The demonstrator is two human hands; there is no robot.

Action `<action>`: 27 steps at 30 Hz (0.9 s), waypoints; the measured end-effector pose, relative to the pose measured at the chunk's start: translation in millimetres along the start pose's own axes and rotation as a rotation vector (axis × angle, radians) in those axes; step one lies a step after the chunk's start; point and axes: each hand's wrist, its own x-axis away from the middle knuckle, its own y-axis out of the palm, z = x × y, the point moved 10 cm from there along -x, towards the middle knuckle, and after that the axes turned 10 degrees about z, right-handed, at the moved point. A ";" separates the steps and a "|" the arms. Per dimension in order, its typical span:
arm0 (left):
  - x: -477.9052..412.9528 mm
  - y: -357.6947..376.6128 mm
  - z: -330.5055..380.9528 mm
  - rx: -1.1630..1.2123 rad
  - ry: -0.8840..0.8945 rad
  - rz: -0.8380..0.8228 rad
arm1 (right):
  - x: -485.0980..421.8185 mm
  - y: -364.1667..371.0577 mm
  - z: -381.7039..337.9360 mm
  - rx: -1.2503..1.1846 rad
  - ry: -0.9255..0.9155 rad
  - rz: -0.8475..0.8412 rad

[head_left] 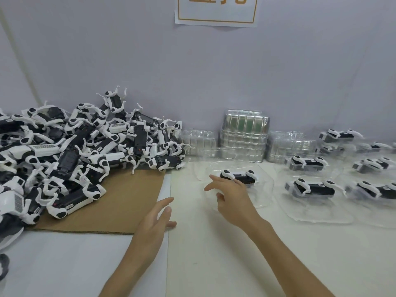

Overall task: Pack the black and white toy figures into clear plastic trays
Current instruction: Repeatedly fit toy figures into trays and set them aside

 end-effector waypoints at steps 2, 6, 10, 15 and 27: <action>0.1 0.0 0.1 -0.002 0.004 -0.002 | -10.3 4.8 -2.4 0.040 -0.026 -0.013; 0.4 -0.5 0.8 0.000 0.005 0.000 | -24.1 17.7 -9.2 0.083 -0.099 -0.034; 1.7 -0.9 0.6 0.000 0.004 0.004 | -29.4 22.2 -6.6 0.108 -0.107 -0.033; 2.3 -0.5 1.7 -0.014 0.021 0.002 | -25.9 4.6 21.2 0.342 0.031 0.104; 1.8 0.2 0.5 -0.069 0.046 0.011 | -4.4 -74.8 -36.2 -0.090 -0.185 0.508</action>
